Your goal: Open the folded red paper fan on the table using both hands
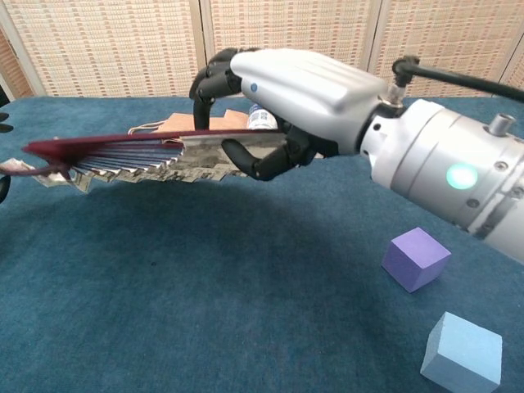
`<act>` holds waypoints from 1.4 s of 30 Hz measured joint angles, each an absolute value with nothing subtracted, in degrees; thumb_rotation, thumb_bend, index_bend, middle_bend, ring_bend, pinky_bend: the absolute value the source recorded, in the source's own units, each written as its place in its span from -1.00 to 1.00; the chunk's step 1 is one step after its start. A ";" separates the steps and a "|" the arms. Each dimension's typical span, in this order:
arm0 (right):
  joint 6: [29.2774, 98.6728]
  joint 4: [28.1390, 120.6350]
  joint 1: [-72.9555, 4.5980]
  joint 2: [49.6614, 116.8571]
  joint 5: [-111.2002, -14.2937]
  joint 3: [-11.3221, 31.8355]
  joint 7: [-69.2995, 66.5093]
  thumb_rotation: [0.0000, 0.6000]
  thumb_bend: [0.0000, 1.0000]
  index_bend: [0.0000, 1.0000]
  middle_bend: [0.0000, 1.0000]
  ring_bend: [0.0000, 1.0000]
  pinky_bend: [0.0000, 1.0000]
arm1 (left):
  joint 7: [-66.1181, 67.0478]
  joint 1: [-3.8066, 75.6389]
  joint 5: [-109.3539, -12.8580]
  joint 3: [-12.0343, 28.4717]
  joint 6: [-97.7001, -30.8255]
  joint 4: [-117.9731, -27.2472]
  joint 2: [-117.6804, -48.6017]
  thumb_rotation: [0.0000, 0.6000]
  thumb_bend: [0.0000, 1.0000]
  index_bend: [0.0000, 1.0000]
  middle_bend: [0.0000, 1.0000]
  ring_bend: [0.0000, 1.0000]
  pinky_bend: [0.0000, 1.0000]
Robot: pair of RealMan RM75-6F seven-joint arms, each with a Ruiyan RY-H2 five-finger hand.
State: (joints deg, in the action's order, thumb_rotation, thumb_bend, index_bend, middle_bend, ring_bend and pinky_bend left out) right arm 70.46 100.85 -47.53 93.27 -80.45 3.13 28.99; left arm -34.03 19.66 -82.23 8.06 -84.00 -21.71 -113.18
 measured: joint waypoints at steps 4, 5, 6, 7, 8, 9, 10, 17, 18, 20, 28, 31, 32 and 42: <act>70.23 100.86 -46.40 93.05 -82.28 1.94 31.47 1.00 0.10 -0.60 -0.70 -1.00 -1.00 | -31.32 18.72 -83.07 5.92 -80.10 -20.10 -112.71 1.00 -0.17 -1.00 -1.00 -1.00 -0.90; 70.15 100.79 -46.18 93.03 -82.58 1.83 31.91 1.00 0.10 -0.65 -0.70 -1.00 -1.00 | -31.09 18.55 -83.30 5.46 -79.28 -20.12 -112.39 1.00 -0.18 -1.00 -1.00 -1.00 -0.90; 69.88 100.79 -45.94 92.89 -82.75 1.68 32.30 1.00 0.10 -0.70 -0.70 -1.00 -1.00 | -31.15 18.39 -83.57 4.98 -78.45 -20.47 -111.76 1.00 -0.18 -1.00 -1.00 -1.00 -0.90; 69.58 100.85 -45.82 92.71 -82.74 1.55 32.49 1.00 0.10 -0.74 -0.71 -1.00 -1.00 | -31.34 18.30 -83.74 4.70 -78.04 -20.96 -111.22 1.00 -0.18 -1.00 -1.00 -1.00 -0.90; 69.23 100.95 -45.71 92.46 -82.65 1.40 32.76 1.00 0.07 -0.82 -0.73 -1.00 -1.00 | -31.58 18.23 -83.91 4.46 -77.74 -21.61 -110.63 1.00 -0.20 -1.00 -1.00 -1.00 -0.90; 68.63 101.17 -45.57 91.99 -82.38 1.15 33.35 1.00 0.01 -0.90 -0.76 -1.00 -1.00 | -31.95 18.14 -84.19 4.09 -77.35 -22.74 -109.68 1.00 -0.20 -1.00 -1.00 -1.00 -0.90; 68.07 101.42 -45.47 91.55 -82.02 0.94 33.95 1.00 -0.05 -0.94 -0.79 -1.00 -1.00 | -32.18 18.07 -84.44 3.76 -77.09 -23.78 -108.82 1.00 -0.21 -1.00 -1.00 -1.00 -0.90; 64.12 104.52 -44.77 87.07 -77.19 -0.29 40.73 1.00 -0.52 -1.00 -0.99 -1.00 -1.00 | -27.33 17.43 -86.13 1.10 -74.72 -35.75 -98.89 1.00 -0.23 -1.00 -1.00 -1.00 -0.91; 63.60 105.06 -44.70 86.26 -76.26 -0.40 41.78 1.00 -0.56 -1.00 -1.00 -1.00 -1.00 | -25.54 17.26 -86.05 0.97 -74.39 -38.31 -97.05 1.00 -0.23 -1.00 -1.00 -1.00 -0.91; 62.64 105.98 -44.67 85.04 -74.59 -0.53 42.97 1.00 -0.61 -1.00 -1.00 -1.00 -1.00 | -23.09 16.95 -85.68 0.99 -74.06 -42.32 -94.30 1.00 -0.23 -1.00 -1.00 -1.00 -0.91; 57.00 110.68 -45.80 78.64 -63.68 -1.65 48.10 1.00 -0.86 -1.00 -1.00 -1.00 -1.00 | -19.07 15.03 -82.76 2.51 -74.03 -60.16 -83.18 1.00 -0.26 -1.00 -1.00 -1.00 -0.91; 54.54 111.85 -47.23 76.49 -58.11 -2.39 50.47 1.00 -0.88 -1.00 -1.00 -1.00 -1.00 | -20.05 14.39 -82.37 2.89 -74.32 -64.64 -80.31 1.00 -0.25 -1.00 -1.00 -1.00 -0.91; 54.15 112.12 -47.68 75.94 -56.51 -2.60 51.31 1.00 -0.88 -1.00 -1.00 -1.00 -1.00 | -20.59 14.21 -82.36 3.02 -74.57 -65.60 -79.89 1.00 -0.25 -1.00 -1.00 -1.00 -0.91; 58.86 115.19 -44.63 70.64 -58.05 -2.93 43.41 1.00 -0.91 -1.00 -1.00 -1.00 -1.00 | -26.88 11.88 -85.23 3.83 -82.02 -73.28 -76.45 1.00 -0.20 -1.00 -1.00 -1.00 -0.91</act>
